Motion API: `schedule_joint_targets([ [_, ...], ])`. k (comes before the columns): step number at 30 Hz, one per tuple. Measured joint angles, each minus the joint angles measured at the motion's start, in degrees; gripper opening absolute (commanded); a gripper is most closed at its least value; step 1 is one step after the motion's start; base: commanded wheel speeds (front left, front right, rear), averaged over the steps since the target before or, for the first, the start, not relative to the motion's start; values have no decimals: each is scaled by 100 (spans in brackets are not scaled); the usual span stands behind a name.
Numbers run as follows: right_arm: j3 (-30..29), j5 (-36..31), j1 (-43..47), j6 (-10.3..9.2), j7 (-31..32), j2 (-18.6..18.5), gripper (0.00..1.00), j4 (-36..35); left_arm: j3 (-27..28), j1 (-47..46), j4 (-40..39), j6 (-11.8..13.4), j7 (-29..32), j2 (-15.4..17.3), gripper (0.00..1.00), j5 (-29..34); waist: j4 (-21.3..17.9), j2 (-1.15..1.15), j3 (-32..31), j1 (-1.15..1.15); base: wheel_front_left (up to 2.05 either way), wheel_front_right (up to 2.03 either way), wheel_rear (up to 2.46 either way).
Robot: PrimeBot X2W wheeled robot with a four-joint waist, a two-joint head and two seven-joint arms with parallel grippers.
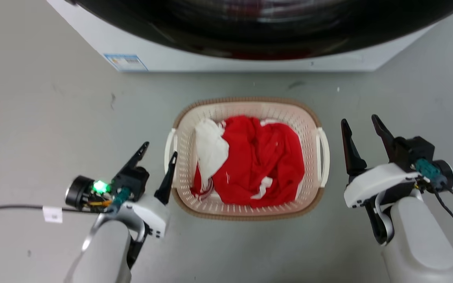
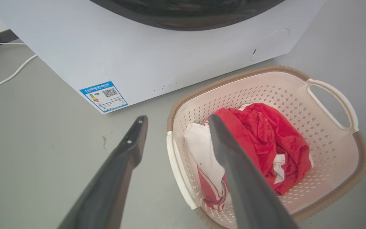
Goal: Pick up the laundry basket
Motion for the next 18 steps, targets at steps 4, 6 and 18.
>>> schedule_joint_targets([
  [4, -15, -74, -370, 0, 0, -1, 100, 586, -170, -477, 550, -25, 0, 137, 100, -20, -48, 0, 427, 0, 0, 0, 0],
  [6, -24, -165, -548, 0, 8, -3, 100, 937, -283, -698, 825, -31, 0, 216, 100, -26, -70, 0, 612, 0, 0, 0, 0],
  [18, 443, 49, -1653, 0, 325, -3, 100, 2451, -619, -1832, 2053, -33, 0, 420, 100, -33, -148, 0, 1321, 0, 0, 0, 0],
])
